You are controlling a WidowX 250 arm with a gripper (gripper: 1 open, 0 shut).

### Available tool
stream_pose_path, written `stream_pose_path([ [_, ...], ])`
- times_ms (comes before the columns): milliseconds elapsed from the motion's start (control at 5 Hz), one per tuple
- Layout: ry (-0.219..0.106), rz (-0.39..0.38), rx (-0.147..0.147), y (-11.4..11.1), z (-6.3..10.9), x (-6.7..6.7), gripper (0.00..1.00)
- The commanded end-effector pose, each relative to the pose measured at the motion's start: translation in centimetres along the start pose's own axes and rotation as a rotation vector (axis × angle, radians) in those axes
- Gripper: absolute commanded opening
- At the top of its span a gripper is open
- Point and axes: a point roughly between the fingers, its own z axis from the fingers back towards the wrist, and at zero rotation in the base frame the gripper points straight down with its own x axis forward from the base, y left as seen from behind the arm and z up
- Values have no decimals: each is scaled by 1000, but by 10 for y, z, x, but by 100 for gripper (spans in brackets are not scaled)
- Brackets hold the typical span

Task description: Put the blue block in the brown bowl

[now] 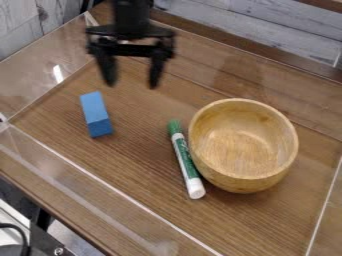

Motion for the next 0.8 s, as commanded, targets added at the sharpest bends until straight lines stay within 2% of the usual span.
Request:
stream_pose_path([
  [0, -92, 61, -22, 27, 11, 3, 100],
  [200, -112, 113, -36, 44, 3, 5, 100],
  [600, -109, 160, -35, 46, -16, 8, 100],
])
